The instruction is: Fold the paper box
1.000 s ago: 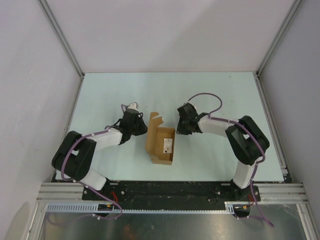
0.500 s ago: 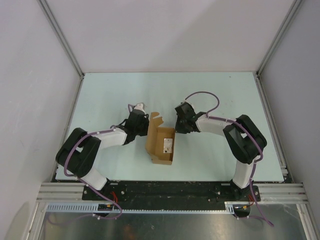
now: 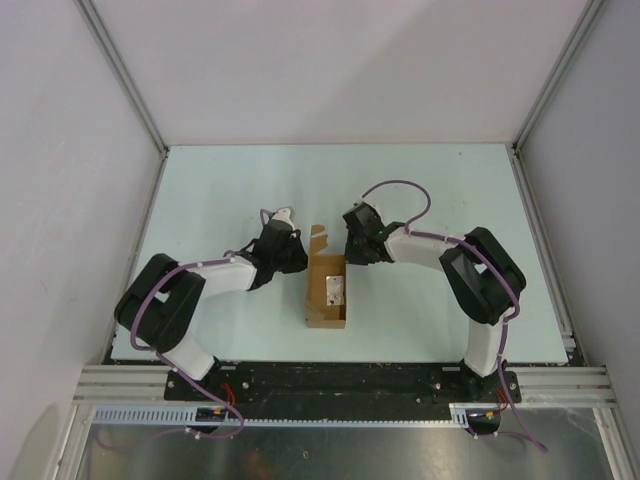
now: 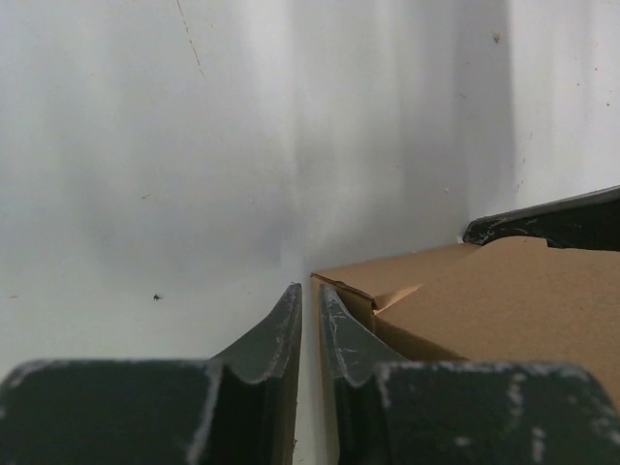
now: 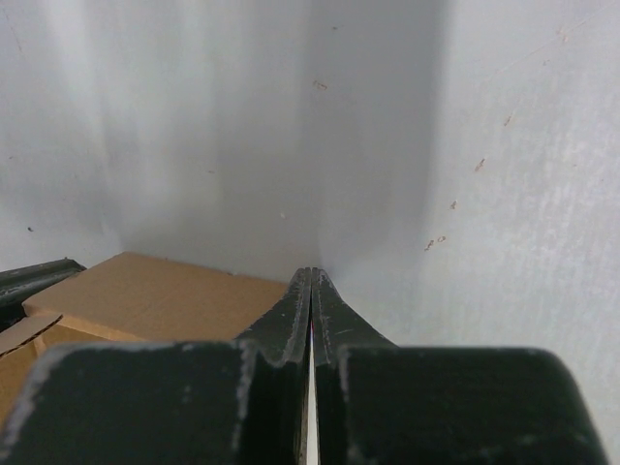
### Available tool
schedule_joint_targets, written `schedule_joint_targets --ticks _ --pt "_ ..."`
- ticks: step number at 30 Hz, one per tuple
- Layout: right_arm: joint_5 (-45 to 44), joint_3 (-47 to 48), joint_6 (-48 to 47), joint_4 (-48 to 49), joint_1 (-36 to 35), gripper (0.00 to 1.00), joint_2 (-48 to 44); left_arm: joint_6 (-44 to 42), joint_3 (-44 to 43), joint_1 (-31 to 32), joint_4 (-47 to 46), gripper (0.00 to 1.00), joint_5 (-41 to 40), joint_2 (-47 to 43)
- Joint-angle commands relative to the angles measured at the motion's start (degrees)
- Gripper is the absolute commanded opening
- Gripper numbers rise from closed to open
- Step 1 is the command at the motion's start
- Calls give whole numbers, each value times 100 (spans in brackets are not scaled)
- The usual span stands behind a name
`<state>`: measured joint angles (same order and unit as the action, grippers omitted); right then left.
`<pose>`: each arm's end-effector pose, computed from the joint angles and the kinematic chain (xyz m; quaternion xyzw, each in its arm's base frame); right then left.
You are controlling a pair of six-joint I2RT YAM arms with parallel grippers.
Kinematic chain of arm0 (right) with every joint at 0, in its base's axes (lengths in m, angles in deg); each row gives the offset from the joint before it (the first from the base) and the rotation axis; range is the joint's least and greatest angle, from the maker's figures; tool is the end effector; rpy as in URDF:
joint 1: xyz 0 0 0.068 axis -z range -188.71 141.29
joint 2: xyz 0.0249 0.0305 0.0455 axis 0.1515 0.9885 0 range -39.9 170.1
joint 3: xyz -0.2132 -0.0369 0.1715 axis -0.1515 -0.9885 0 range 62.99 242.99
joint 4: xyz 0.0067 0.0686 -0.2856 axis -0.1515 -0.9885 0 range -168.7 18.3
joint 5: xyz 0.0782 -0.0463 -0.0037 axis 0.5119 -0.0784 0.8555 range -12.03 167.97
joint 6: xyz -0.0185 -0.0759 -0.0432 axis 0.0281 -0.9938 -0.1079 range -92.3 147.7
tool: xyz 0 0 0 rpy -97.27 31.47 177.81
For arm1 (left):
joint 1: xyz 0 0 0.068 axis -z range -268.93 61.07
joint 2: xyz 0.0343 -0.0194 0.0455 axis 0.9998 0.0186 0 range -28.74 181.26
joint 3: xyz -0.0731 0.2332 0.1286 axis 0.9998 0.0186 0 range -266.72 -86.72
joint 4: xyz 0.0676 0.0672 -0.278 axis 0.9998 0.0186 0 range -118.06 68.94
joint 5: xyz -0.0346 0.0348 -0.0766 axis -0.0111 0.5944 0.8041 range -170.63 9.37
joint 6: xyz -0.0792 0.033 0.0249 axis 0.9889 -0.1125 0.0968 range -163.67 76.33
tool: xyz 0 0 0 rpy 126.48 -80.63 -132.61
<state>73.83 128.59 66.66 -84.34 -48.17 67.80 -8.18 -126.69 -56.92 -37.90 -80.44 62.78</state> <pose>0.3413 0.2735 0.1003 0.0068 0.9524 0.1647 0.2563 0.3072 -0.1924 0.0972 -0.0270 0.9121 -0.2285 0.3392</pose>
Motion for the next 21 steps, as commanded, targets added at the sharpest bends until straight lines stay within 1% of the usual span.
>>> schedule_joint_targets --ticks 1,5,12,14,15,16,21 --pt "-148 295 -3 -71 -141 0 199 -15 -178 113 -395 17 236 67" --pt "-219 313 -2 -159 -158 0 181 -24 -143 113 -430 17 228 58" --pt "-605 313 -195 -651 43 0 -275 -59 32 113 -422 17 52 -179" --pt "-684 313 -406 -748 88 0 -477 -51 50 104 -308 17 -10 -275" --pt "-824 313 -450 -887 166 0 -548 -24 76 104 -264 17 -219 -337" --pt "-851 304 -503 -950 210 0 -670 -24 103 104 -220 17 -264 -442" --pt "-851 304 -784 -1144 395 0 -891 -6 59 104 8 17 -449 -583"
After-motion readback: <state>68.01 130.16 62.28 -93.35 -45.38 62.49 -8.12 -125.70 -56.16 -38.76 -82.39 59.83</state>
